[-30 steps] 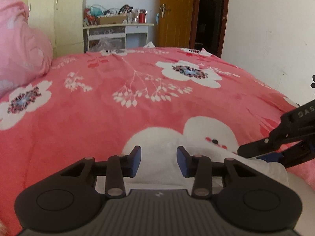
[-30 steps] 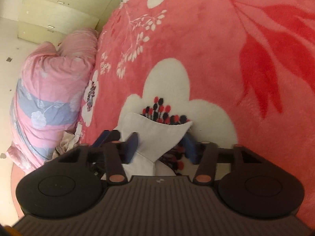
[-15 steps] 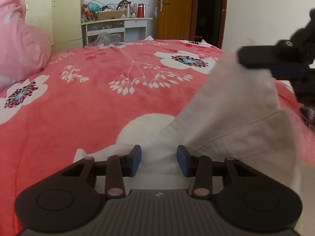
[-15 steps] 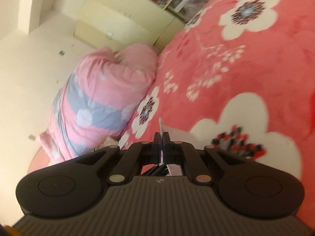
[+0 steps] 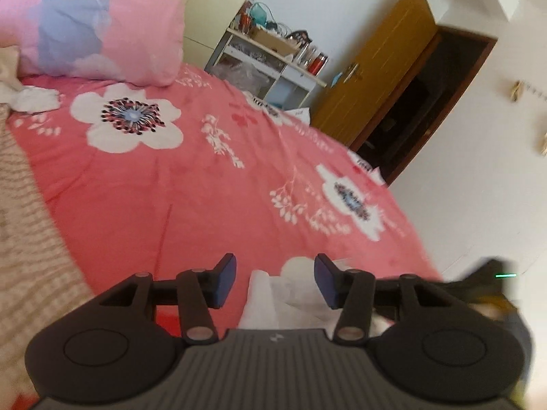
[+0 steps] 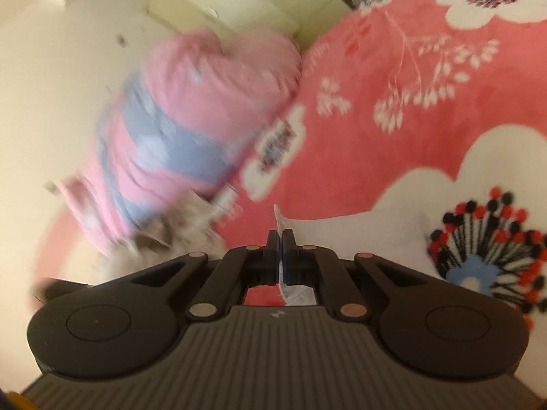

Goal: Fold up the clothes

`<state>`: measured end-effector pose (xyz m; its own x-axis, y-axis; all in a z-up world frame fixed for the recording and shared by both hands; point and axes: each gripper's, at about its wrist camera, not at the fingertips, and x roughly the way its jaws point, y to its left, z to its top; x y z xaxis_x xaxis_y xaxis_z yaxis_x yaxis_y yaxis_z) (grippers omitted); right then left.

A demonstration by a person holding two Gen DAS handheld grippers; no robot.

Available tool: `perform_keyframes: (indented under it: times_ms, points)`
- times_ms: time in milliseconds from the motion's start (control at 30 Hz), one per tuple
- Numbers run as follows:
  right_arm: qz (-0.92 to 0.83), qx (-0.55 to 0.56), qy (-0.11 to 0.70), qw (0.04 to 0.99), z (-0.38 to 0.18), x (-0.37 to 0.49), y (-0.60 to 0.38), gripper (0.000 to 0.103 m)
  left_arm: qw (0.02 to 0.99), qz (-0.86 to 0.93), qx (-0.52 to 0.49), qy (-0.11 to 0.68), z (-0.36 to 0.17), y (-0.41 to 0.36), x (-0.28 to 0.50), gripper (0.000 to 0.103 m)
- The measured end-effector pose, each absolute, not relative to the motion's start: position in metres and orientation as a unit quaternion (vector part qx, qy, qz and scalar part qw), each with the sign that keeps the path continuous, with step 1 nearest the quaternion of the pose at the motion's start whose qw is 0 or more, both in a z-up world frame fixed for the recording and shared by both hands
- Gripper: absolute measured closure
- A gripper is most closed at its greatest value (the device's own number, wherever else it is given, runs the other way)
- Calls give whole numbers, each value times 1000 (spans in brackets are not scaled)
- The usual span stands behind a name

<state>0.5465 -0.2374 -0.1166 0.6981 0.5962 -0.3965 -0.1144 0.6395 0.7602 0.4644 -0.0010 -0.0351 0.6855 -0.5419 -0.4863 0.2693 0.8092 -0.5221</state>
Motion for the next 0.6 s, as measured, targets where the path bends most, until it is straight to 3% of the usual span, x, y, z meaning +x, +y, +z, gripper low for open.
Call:
perform_keyframes:
  times_ms: [100, 167, 233, 267, 300, 367, 533, 600]
  points:
    - [174, 319, 374, 853, -144, 569, -210, 98, 890, -238, -235, 311, -17, 22, 442, 49]
    - [140, 298, 413, 849, -161, 579, -202, 100, 890, -243, -249, 295, 0, 37, 425, 48]
    - [130, 325, 408, 843, -151, 575, -210, 95, 893, -251, -253, 274, 22, 51, 405, 46]
    - [125, 345, 402, 839, -142, 570, -216, 86, 896, -253, -253, 262, 34, 58, 394, 45]
    - [125, 351, 387, 843, -127, 560, -222, 70, 899, -254, -253, 252, 45, 63, 385, 45]
    - [123, 354, 356, 856, -94, 538, -235, 54, 905, -258, -253, 226, 72, 74, 360, 43]
    - [119, 314, 312, 889, -3, 437, -277, 38, 921, -263, -243, 153, 139, 97, 283, 38]
    - [106, 287, 298, 904, 24, 381, -292, 23, 929, -262, -228, 127, 161, 101, 250, 34]
